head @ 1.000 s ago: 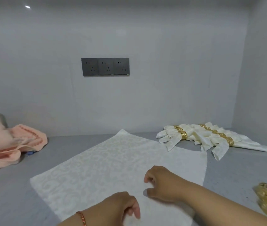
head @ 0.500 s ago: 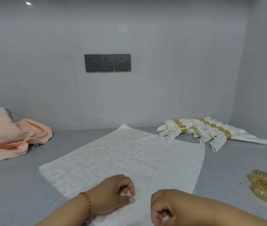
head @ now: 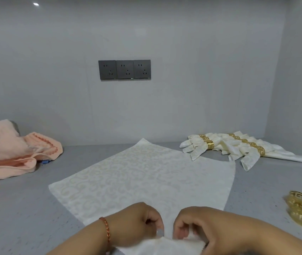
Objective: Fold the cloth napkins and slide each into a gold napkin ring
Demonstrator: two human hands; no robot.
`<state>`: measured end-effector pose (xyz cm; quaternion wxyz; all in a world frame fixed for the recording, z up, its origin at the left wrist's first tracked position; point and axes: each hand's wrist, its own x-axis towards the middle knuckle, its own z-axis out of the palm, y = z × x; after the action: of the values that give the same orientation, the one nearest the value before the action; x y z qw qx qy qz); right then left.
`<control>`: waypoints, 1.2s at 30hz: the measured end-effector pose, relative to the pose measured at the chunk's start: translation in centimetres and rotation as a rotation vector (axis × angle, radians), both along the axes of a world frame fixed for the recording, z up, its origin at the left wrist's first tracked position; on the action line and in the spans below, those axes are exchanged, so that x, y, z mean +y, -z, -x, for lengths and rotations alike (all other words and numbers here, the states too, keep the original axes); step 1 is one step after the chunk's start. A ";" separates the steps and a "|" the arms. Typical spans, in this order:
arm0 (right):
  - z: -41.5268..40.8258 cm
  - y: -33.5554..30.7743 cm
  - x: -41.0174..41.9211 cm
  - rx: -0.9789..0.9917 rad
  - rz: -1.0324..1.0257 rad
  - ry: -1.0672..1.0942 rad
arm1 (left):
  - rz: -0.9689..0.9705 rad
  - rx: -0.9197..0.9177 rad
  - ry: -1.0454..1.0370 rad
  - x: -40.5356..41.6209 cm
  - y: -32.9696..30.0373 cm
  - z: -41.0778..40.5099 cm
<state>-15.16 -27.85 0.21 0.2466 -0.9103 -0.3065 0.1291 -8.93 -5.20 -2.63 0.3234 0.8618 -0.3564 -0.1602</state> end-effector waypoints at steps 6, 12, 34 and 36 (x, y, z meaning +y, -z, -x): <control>-1.2 1.5 0.7 -0.088 -0.093 0.024 | 0.035 0.208 -0.080 0.1 -0.5 -0.7; -2.8 1.1 1.2 0.018 -0.477 0.412 | 0.201 0.354 -0.260 0.9 -1.1 -0.2; 3.2 -8.6 3.0 -0.264 -0.633 0.411 | 0.398 -0.057 -0.349 4.8 -10.1 6.9; 1.7 -8.6 2.9 -0.238 -0.636 0.422 | 0.431 -0.014 -0.343 4.8 -10.1 5.8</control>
<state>-16.90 -24.96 8.79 0.5001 -0.8400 -0.1641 -0.1320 -14.74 -0.36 7.44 0.5193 0.8220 -0.2333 -0.0174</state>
